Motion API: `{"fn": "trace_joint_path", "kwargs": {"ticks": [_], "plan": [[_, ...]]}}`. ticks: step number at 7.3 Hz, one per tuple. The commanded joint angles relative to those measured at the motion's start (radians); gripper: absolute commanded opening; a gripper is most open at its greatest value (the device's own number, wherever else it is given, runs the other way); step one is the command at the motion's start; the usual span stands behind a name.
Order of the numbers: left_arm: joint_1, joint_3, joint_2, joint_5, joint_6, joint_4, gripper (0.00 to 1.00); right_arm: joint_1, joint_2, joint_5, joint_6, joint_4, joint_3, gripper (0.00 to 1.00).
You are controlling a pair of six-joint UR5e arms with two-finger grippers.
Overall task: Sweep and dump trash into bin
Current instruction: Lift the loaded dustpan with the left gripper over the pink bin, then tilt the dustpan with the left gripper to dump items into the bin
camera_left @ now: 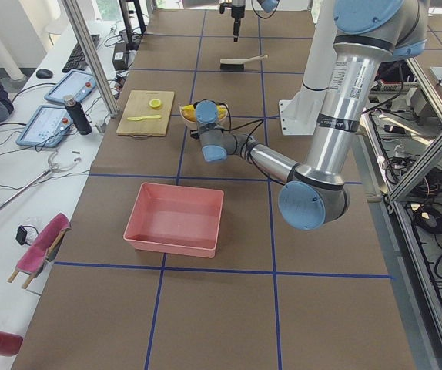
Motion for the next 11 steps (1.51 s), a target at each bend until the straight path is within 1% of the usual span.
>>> {"fn": "trace_joint_path", "kwargs": {"ticks": [1,2,3,5,6,7,8,9,10,11], "plan": [[-0.148,-0.011,0.068,-0.053,-0.022,-0.03,0.0,0.21,0.079,0.029,-0.361,-0.165,-0.049,1.0],[-0.217,-0.038,0.12,-0.091,-0.022,-0.026,0.0,0.253,0.083,0.026,-0.558,-0.238,-0.075,1.0],[-0.315,-0.058,0.171,-0.135,-0.022,-0.015,0.0,0.307,0.084,0.032,-0.581,-0.243,-0.116,1.0],[-0.441,-0.155,0.327,-0.162,-0.013,0.06,0.0,0.355,0.06,0.025,-0.583,-0.239,-0.123,1.0],[-0.496,-0.178,0.389,-0.18,0.001,0.083,0.0,0.375,0.075,0.025,-0.66,-0.23,-0.168,1.0],[-0.573,-0.193,0.421,-0.23,0.059,0.15,0.0,0.393,0.078,0.017,-0.705,-0.236,-0.191,1.0],[-0.629,-0.21,0.46,-0.272,0.175,0.239,0.0,0.412,0.112,0.019,-0.722,-0.233,-0.251,1.0],[-0.677,-0.21,0.474,-0.287,0.292,0.328,0.0,0.448,0.145,0.031,-0.725,-0.233,-0.309,1.0],[-0.714,-0.212,0.509,-0.288,0.395,0.398,0.0,0.482,0.158,0.029,-0.771,-0.236,-0.339,1.0],[-0.754,-0.213,0.512,-0.275,0.496,0.518,0.0,0.504,0.161,0.031,-0.803,-0.237,-0.362,1.0]]}}
